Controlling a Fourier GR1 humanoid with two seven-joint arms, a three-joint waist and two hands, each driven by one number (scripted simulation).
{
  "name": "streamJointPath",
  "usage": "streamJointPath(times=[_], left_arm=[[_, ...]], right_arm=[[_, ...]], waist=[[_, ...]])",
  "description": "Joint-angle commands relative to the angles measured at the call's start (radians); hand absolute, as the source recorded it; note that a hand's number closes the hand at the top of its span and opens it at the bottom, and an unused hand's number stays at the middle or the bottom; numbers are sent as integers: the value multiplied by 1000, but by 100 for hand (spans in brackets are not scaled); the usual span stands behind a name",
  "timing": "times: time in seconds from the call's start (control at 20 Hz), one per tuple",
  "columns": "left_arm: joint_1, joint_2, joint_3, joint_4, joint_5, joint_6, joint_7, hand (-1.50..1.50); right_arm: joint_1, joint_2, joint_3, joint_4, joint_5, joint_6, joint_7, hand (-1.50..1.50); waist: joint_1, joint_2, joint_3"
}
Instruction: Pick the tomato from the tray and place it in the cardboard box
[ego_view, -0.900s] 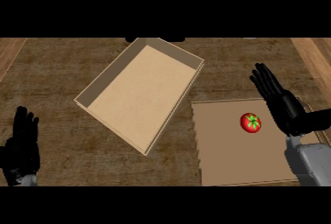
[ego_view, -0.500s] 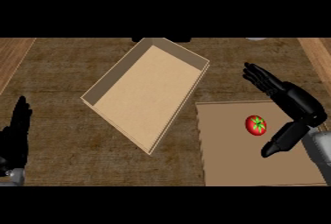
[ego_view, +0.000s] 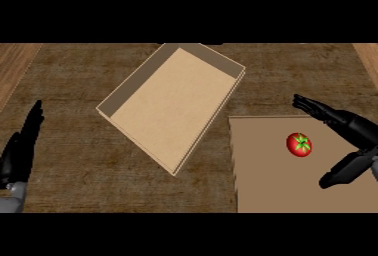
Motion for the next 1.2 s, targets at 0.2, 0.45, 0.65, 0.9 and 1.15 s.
streamJointPath(times=[0.2, 0.45, 0.65, 0.9, 1.15], left_arm=[[-87, 9, -19, 26, -21, -26, 50, 0], [-96, 0, -21, 61, -33, -29, 27, 0], [-124, -19, -36, 74, -52, -22, 52, 0], [-96, -14, -24, 75, -55, -31, 36, 0], [-97, -18, 12, 112, -44, -52, 21, 0]], right_arm=[[-134, -137, 79, 89, 245, -27, -317, -150], [-171, -221, 213, 139, 427, -129, -448, -150], [-251, -220, 331, 192, 563, -195, -464, -150], [-342, -146, 455, 288, 705, -257, -451, -150], [-436, -75, 489, 476, 781, -304, -495, -150]], waist=[[35, 4, -1], [38, 3, -5], [29, -7, -8], [31, -14, -9], [11, -17, -10]])
